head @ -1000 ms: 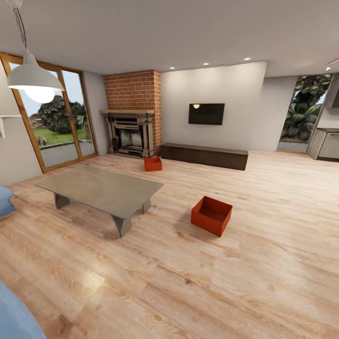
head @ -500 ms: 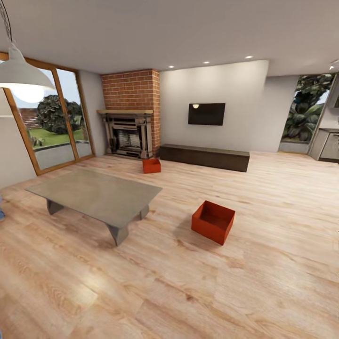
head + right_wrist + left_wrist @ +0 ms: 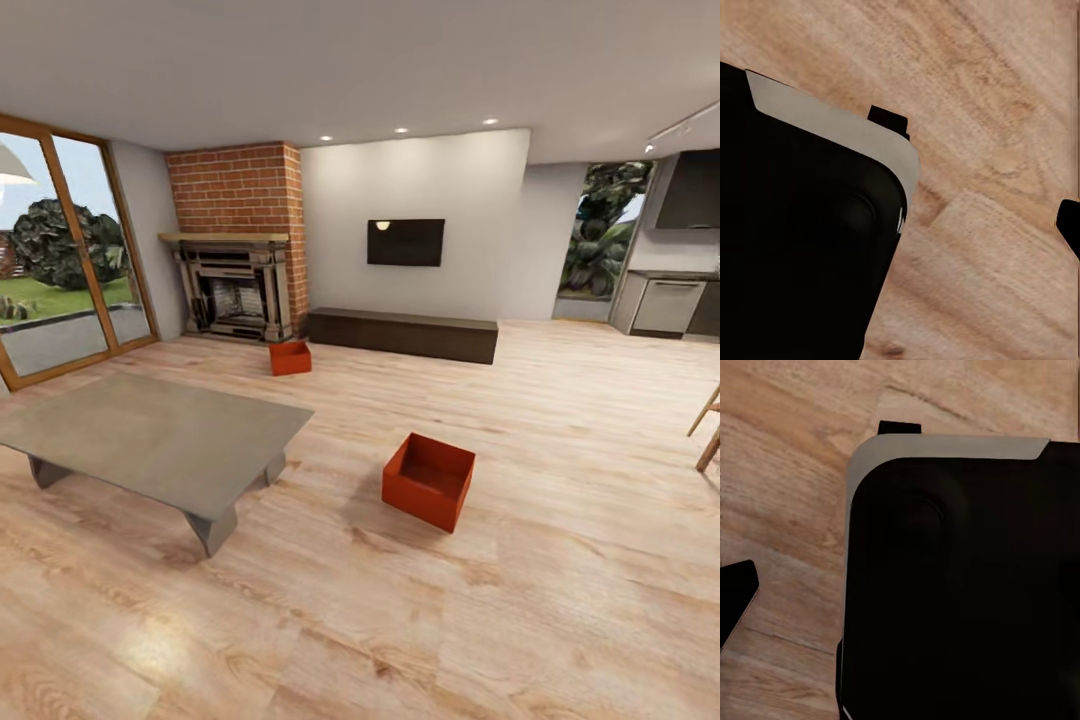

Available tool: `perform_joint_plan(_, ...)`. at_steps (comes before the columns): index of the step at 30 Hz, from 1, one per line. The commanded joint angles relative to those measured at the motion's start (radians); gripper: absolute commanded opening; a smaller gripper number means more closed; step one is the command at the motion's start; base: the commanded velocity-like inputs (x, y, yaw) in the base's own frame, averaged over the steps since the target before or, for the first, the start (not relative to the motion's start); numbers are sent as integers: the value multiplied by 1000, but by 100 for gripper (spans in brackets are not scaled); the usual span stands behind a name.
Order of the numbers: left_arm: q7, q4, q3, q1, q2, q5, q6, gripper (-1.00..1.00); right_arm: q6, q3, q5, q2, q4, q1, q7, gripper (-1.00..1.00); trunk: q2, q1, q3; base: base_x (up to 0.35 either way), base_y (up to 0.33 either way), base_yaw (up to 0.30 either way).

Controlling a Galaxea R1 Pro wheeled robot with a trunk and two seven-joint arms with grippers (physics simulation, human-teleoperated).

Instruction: Move the two storage containers from the living room to the garage. In the garage, place one container on the floor and stack the other container on top of it (either order is fine).

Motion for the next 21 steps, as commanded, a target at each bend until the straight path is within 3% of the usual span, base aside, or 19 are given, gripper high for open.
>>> perform_joint_plan(1,-1,-1,0,0,0,9,1,100,-5,9,-10,0,2,-1,0,100,0,1,-1,323,0,-21)
perform_joint_plan(21,-1,-1,0,0,0,9,3,100,-5,9,-3,0,2,-1,0,100,0,1,-1,323,0,-1)
